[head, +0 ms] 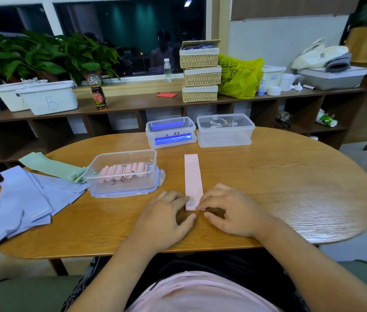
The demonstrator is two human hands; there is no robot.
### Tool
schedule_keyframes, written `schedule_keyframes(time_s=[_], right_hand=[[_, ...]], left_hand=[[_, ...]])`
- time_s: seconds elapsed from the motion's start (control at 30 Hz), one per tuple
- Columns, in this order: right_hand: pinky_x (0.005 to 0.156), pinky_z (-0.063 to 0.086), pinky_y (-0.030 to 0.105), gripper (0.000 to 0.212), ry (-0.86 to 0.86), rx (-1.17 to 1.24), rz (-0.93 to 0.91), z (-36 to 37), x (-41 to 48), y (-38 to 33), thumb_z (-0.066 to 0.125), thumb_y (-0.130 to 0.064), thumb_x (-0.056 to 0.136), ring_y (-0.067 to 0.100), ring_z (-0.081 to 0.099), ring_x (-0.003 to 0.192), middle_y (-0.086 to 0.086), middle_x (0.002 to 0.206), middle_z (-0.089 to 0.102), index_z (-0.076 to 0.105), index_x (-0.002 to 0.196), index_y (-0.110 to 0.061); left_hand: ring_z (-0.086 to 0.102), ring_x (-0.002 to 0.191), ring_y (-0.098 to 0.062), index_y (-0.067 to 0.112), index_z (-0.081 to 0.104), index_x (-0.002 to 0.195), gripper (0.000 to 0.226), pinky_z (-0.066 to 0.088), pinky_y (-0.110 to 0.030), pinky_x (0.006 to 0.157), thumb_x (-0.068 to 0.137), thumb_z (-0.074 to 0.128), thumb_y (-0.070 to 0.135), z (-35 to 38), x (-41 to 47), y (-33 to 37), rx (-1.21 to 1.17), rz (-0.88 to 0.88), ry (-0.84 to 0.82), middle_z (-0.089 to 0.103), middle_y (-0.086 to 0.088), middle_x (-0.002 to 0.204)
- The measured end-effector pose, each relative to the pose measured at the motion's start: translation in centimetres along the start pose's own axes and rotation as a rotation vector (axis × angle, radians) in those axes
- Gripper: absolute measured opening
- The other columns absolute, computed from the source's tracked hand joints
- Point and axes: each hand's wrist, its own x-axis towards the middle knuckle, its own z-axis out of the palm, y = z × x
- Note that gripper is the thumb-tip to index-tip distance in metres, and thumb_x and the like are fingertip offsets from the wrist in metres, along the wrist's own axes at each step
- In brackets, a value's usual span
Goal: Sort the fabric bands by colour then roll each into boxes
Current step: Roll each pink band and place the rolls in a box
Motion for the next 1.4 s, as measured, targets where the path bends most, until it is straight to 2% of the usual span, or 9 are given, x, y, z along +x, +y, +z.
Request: schedule_keyframes(time_s=[0.17,0.27,0.5,0.7,0.93,1.07,1.2,1.33,1.4], right_hand=[[0.100,0.050,0.036,0.027,-0.005,-0.014,0.028,0.2,0.1,0.3,0.062,-0.040,0.100,0.001,0.051,0.120,-0.026,0.124,0.066,0.074,0.125,-0.038],[0.103,0.048,0.037,0.030,-0.008,-0.029,0.063,0.3,0.1,0.5,0.060,-0.044,0.102,-0.001,0.048,0.124,-0.029,0.126,0.063,0.071,0.130,-0.041],[0.108,0.037,0.029,0.039,-0.031,-0.076,0.138,0.4,0.5,0.5,0.044,-0.050,0.110,-0.001,0.041,0.130,-0.027,0.134,0.058,0.063,0.142,-0.039],[0.107,0.043,0.031,0.032,0.012,-0.052,0.127,0.5,0.3,0.8,0.054,-0.024,0.104,0.000,0.047,0.125,-0.028,0.128,0.059,0.068,0.130,-0.036],[0.110,0.042,0.034,0.035,-0.046,-0.094,0.167,0.6,1.1,1.3,0.050,-0.039,0.106,0.000,0.042,0.129,-0.024,0.135,0.059,0.061,0.139,-0.038],[0.109,0.044,0.037,0.037,-0.070,-0.106,0.179,0.5,1.9,1.6,0.050,-0.044,0.105,0.002,0.043,0.129,-0.023,0.136,0.059,0.062,0.140,-0.037],[0.106,0.046,0.040,0.037,-0.083,-0.126,0.177,0.2,2.9,2.1,0.052,-0.045,0.104,0.005,0.045,0.125,-0.022,0.132,0.060,0.066,0.137,-0.036],[0.106,0.046,0.041,0.038,-0.112,-0.143,0.179,0.0,3.7,2.4,0.051,-0.046,0.103,0.008,0.046,0.125,-0.022,0.130,0.061,0.066,0.136,-0.037],[0.106,0.045,0.041,0.039,-0.124,-0.164,0.189,0.0,3.9,2.5,0.050,-0.046,0.103,0.008,0.044,0.127,-0.022,0.133,0.060,0.065,0.139,-0.038]], left_hand=[[0.049,0.121,-0.003,0.033,0.061,0.140,0.041,0.040,-0.019,0.098,0.100,0.058,0.041,0.0,0.0,-0.2,-0.071,-0.024,0.061,0.058,0.020,0.131],[0.050,0.117,-0.004,0.033,0.064,0.133,0.035,0.044,-0.023,0.098,0.099,0.057,0.036,0.1,0.0,-0.2,-0.069,0.037,0.034,0.057,0.020,0.125],[0.041,0.128,-0.002,0.039,0.059,0.140,0.039,0.040,-0.027,0.107,0.103,0.050,0.046,0.5,0.7,-0.4,-0.029,0.008,-0.006,0.053,0.022,0.132],[0.039,0.135,-0.005,0.042,0.052,0.147,0.045,0.038,-0.035,0.115,0.105,0.043,0.054,0.8,1.5,-0.5,0.005,-0.039,-0.040,0.051,0.021,0.141],[0.042,0.139,-0.008,0.041,0.044,0.155,0.055,0.036,-0.037,0.118,0.103,0.051,0.056,0.8,2.6,-0.7,-0.047,-0.121,-0.052,0.052,0.019,0.148],[0.050,0.129,-0.006,0.041,0.042,0.152,0.059,0.041,-0.037,0.113,0.098,0.063,0.049,0.6,3.4,-1.2,-0.193,-0.216,-0.044,0.057,0.024,0.134],[0.049,0.130,-0.007,0.042,0.042,0.151,0.057,0.042,-0.038,0.113,0.098,0.062,0.048,0.8,3.4,-1.3,-0.184,-0.196,-0.046,0.057,0.023,0.135],[0.046,0.128,-0.008,0.043,0.052,0.139,0.038,0.041,-0.036,0.109,0.101,0.055,0.045,1.2,3.2,-1.2,-0.063,-0.077,-0.011,0.053,0.021,0.133],[0.045,0.129,-0.009,0.042,0.053,0.138,0.037,0.040,-0.035,0.109,0.101,0.052,0.045,1.5,3.3,-1.1,-0.038,-0.068,-0.002,0.053,0.020,0.134]])
